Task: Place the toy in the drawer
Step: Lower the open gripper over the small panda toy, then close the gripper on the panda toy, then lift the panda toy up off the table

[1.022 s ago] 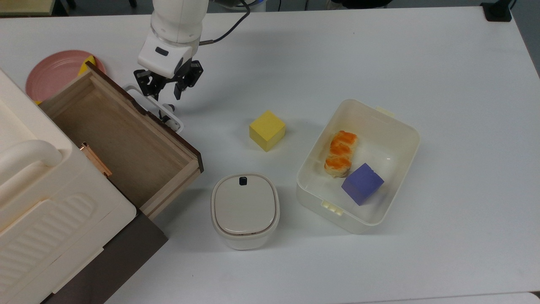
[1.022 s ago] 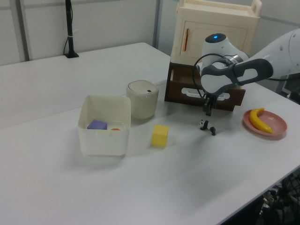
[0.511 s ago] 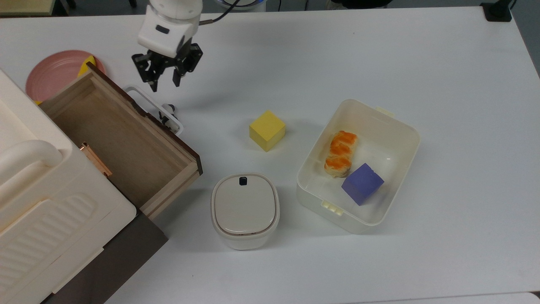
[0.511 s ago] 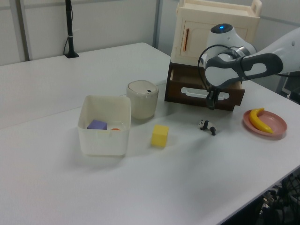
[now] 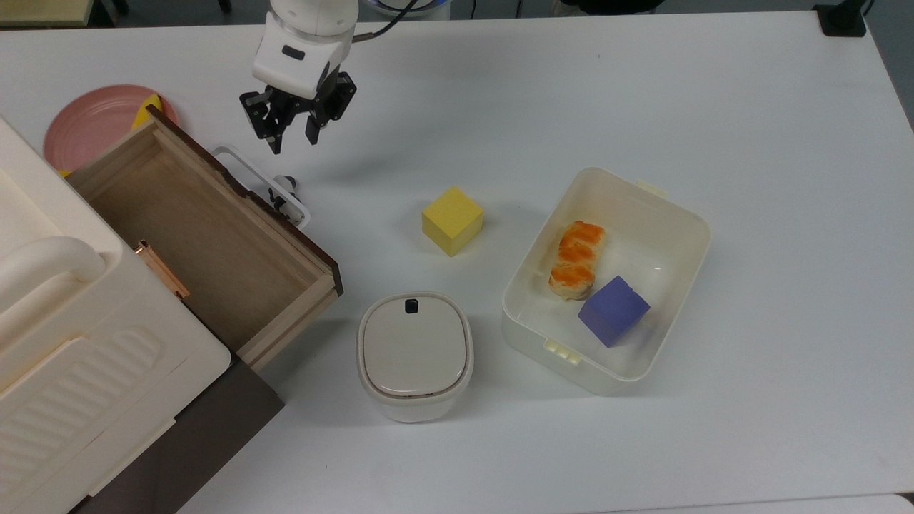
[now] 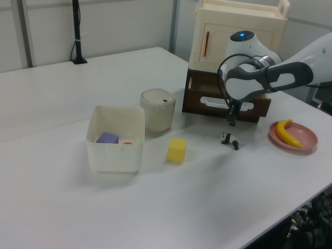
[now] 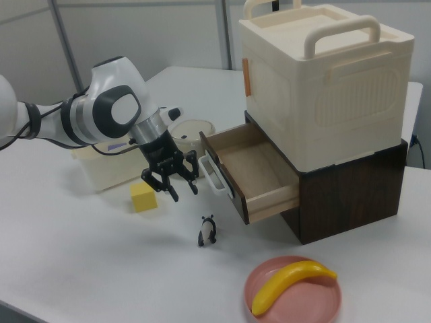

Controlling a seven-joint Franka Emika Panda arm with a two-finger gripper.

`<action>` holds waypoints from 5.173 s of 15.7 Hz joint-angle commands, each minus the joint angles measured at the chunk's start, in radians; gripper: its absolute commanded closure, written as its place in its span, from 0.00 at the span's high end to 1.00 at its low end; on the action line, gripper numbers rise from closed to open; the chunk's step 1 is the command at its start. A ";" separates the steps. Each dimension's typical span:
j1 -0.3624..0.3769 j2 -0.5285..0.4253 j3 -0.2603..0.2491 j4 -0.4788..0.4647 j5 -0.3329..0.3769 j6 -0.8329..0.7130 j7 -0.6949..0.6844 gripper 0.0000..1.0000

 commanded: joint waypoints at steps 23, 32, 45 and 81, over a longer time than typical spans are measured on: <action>0.005 -0.082 -0.014 -0.201 -0.130 0.188 0.224 0.75; -0.047 0.164 -0.016 -0.159 -0.222 0.424 0.407 0.73; -0.067 0.138 -0.016 -0.145 -0.244 0.423 0.450 0.73; -0.125 0.075 -0.088 -0.307 -0.380 0.849 0.907 1.00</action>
